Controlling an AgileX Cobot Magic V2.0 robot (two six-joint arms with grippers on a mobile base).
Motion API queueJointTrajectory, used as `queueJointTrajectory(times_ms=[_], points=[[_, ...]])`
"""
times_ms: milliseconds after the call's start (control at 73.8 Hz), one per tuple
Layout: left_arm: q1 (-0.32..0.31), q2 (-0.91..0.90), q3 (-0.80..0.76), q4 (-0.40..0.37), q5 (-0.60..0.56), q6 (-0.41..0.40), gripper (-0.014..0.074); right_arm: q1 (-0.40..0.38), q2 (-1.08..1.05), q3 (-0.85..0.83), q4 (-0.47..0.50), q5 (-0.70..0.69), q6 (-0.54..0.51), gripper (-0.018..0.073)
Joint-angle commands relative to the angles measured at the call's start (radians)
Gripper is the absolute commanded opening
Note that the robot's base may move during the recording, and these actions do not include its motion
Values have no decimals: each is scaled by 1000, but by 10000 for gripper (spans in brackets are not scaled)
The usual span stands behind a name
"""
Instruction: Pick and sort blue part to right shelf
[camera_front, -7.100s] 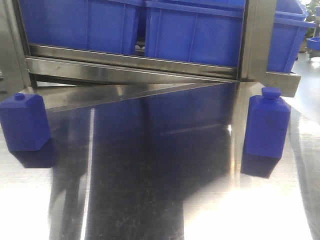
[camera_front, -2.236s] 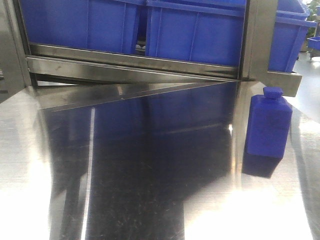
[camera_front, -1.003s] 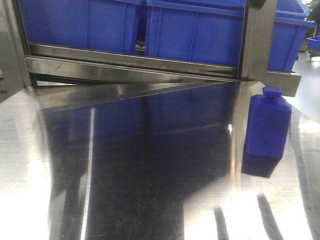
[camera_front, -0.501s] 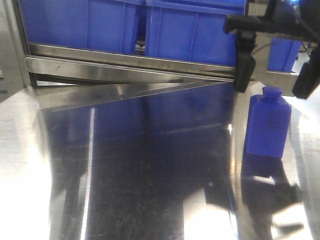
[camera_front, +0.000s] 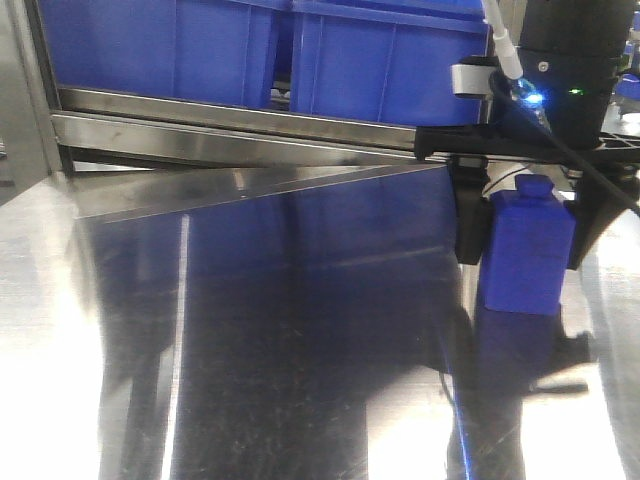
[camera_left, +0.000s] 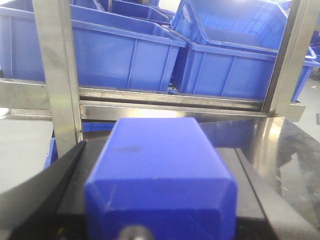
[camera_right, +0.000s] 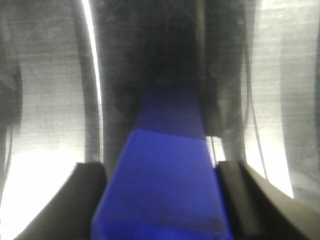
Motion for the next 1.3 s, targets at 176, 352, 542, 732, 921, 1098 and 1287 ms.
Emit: queueJointTrajectory(times_ms=[176,352,542,732,921,1098,1287], points=[[-8,12,-27,4,-94,0,294,2,-115,-21,-39,-46,1,251],[-8,12,-27,4,-94,0,294,2,-239,-19,-171,-83,-3,251],[-8,8,-29,91,-51,0,294,2,-451,73,-310,-145,-16,251],[-8,-64,-29,95,20,0,294,2,-674,252,-320,-267,-95,251],[-8,-150,-29,99,47,0,294,2,-875,428,-323,-354,-141,251],[-8,-163,-29,99,67,0,294,2,-1061,574,-335,-398,-182,251],[-8,-163,-29,99,67,0,294,2,-1269,633,-335,-382,-246,251]])
